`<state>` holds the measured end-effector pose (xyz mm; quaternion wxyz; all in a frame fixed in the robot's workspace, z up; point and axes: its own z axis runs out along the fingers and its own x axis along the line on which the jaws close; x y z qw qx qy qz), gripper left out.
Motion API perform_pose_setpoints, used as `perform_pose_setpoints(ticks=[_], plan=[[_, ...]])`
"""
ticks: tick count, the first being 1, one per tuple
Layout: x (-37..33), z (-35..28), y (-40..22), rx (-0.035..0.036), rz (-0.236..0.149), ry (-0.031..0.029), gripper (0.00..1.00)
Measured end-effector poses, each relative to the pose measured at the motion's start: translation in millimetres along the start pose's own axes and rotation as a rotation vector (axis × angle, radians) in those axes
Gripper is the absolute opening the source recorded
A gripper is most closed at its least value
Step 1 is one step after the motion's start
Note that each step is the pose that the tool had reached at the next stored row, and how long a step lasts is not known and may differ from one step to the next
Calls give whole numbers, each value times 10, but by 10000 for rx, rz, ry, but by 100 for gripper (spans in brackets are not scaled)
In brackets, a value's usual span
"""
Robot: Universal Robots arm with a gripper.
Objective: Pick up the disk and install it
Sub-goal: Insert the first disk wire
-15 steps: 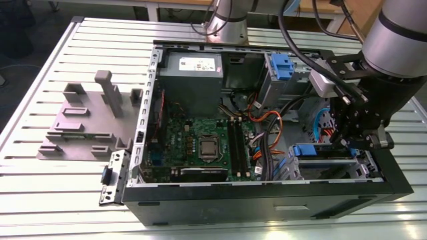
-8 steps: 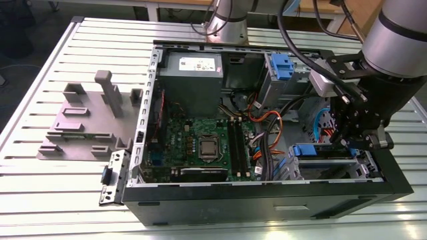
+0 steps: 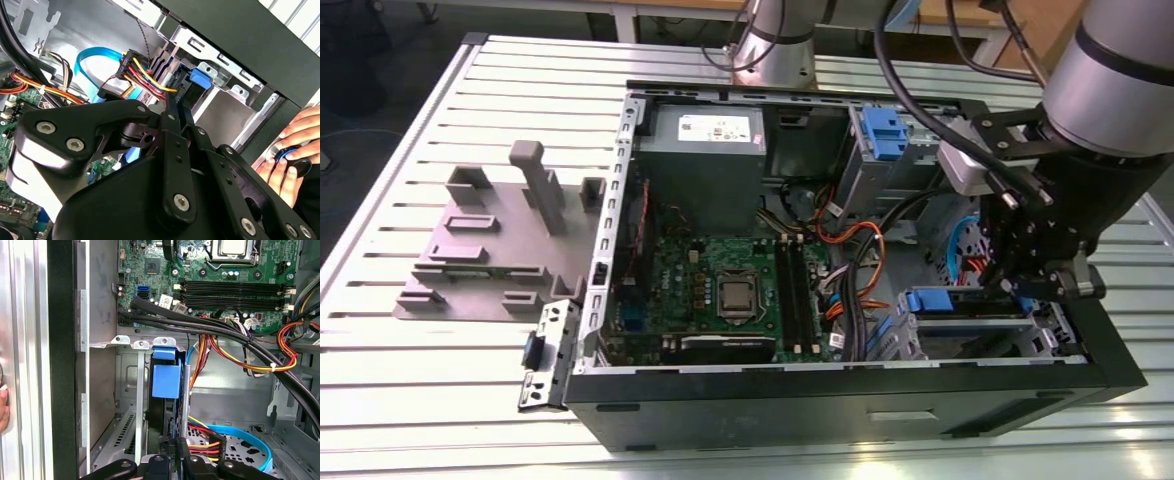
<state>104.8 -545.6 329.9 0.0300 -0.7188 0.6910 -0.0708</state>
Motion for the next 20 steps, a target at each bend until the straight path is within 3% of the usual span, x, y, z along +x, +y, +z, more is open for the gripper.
perform_pose_setpoints(ticks=[20], plan=[[1,47,14,0,8,-6,17]])
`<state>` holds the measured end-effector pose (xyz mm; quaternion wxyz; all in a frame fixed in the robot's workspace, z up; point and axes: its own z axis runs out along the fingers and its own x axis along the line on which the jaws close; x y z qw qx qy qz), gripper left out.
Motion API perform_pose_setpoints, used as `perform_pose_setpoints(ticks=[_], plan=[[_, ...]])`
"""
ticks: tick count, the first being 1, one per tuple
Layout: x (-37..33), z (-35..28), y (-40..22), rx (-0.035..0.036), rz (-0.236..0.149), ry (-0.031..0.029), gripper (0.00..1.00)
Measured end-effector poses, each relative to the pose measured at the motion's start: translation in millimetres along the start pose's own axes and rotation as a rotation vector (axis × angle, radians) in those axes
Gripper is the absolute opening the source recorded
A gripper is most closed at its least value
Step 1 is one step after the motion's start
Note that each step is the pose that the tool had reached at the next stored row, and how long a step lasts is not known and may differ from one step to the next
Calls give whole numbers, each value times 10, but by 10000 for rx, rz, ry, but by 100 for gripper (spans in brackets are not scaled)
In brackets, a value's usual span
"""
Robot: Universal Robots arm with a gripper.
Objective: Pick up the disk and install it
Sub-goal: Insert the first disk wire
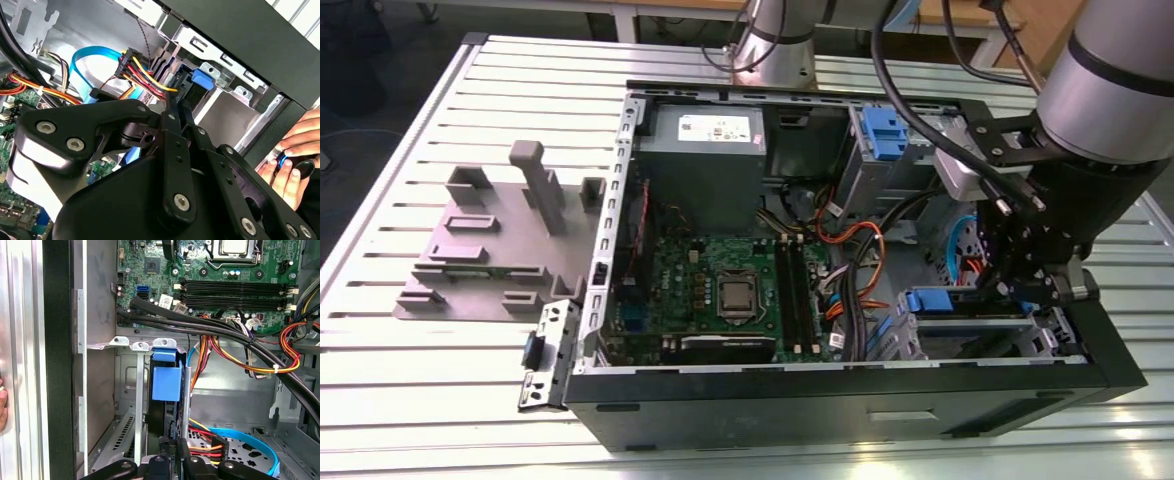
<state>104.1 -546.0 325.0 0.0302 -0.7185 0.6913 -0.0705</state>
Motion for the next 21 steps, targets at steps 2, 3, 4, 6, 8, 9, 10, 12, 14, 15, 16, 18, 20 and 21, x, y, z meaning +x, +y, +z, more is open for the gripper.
perform_pose_setpoints(ticks=[2,3,4,6,8,9,10,12,14,15,16,18,20,21], plan=[[-1,2,1,0,1,-8,18],[0,0,0,0,1,-8,18],[0,-5,-1,0,1,-6,18],[2,-25,-4,0,0,-2,24],[3,-49,-7,0,0,-1,24],[4,-62,-9,0,0,0,24],[5,-76,-11,-1,0,-1,24],[6,-104,-15,-2,0,0,24],[9,-146,-21,-7,0,-2,24],[9,-158,-23,-12,-1,-1,24],[10,-164,-24,-20,-1,-3,23],[10,-164,-24,-27,-1,-5,16],[10,-165,-25,-28,-1,-3,11],[10,-166,-25,-28,-2,-2,11]])
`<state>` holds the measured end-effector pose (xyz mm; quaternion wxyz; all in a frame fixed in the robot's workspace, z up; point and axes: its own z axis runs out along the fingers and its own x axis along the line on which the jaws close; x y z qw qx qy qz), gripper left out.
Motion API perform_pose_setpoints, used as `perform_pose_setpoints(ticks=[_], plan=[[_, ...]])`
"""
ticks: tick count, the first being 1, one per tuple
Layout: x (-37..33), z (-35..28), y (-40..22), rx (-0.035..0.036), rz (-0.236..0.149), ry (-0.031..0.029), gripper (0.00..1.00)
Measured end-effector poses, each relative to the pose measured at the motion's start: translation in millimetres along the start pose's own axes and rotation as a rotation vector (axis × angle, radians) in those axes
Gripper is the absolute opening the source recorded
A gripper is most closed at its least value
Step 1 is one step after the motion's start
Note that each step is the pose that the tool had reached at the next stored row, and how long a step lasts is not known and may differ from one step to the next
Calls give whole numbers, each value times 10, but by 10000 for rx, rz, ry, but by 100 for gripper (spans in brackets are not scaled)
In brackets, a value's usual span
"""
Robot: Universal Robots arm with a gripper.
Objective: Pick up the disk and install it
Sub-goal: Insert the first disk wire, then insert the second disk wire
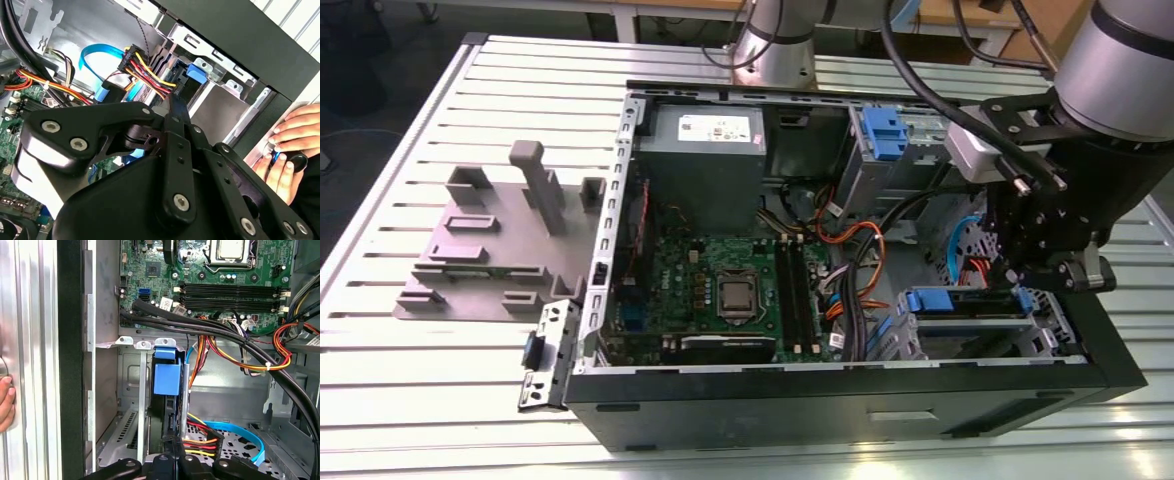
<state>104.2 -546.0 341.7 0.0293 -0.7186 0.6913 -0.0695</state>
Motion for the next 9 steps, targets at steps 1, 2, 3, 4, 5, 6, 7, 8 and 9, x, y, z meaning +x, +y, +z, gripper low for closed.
perform_pose_setpoints(ticks=[1,2,3,4,5,6,7,8,9], plan=[[0,0,0,0,0,0,11],[0,0,0,-1,0,-1,11],[0,0,0,-1,0,0,11],[0,0,0,-2,0,0,11],[0,0,0,-2,0,-1,11],[0,0,0,-3,1,0,11],[0,0,0,-3,0,0,11],[0,0,0,-3,0,0,11],[0,0,0,-3,0,0,11]])
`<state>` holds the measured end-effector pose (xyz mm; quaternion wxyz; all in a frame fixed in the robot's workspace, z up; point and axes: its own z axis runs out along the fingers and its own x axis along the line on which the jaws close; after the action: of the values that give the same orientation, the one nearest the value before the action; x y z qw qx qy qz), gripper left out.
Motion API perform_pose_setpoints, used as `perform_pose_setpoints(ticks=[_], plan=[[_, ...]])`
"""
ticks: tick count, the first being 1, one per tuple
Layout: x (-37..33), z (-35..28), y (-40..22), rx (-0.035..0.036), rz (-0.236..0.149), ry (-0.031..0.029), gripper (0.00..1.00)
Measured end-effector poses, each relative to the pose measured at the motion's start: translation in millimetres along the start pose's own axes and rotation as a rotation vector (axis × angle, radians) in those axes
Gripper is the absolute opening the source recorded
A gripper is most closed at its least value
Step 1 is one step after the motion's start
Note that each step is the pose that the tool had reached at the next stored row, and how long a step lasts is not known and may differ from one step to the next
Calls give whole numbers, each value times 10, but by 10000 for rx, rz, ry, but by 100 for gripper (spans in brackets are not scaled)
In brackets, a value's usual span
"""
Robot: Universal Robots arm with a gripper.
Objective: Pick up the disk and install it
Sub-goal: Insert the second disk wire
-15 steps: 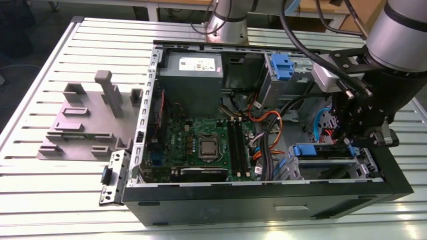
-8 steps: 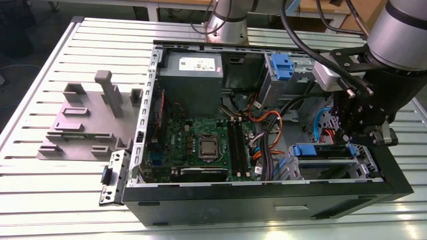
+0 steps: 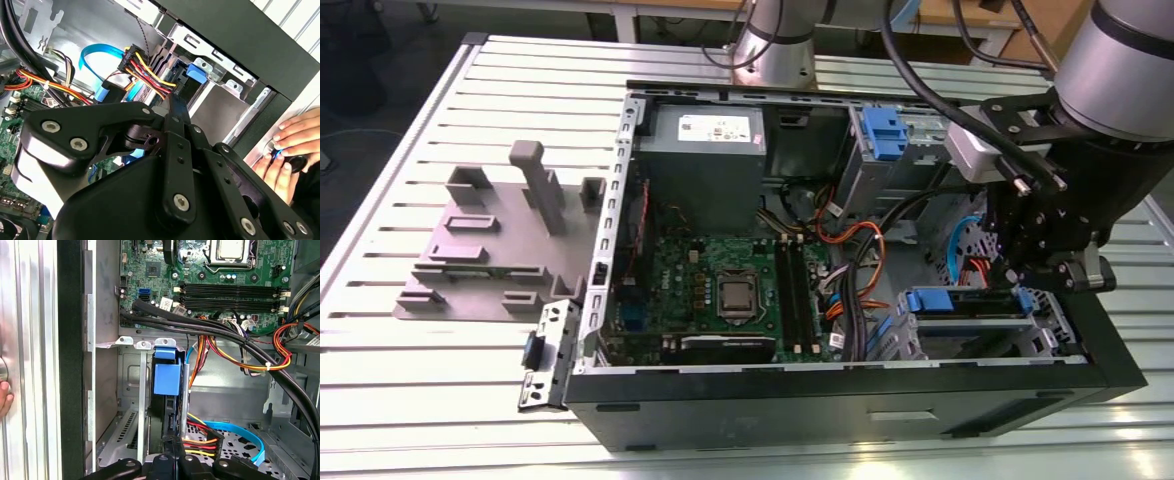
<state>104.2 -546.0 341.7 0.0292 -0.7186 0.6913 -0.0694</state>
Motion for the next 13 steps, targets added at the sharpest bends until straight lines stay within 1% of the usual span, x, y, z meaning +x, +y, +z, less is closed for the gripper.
perform_pose_setpoints(ticks=[5,7,8,9,11,13], plan=[[0,0,1,0,1,-5,11],[0,-2,8,1,5,-39,11],[0,-1,10,-3,10,-80,11],[0,-2,10,-29,13,-104,11],[0,-2,10,-124,11,-125,11],[0,-9,11,-160,15,-162,11]])
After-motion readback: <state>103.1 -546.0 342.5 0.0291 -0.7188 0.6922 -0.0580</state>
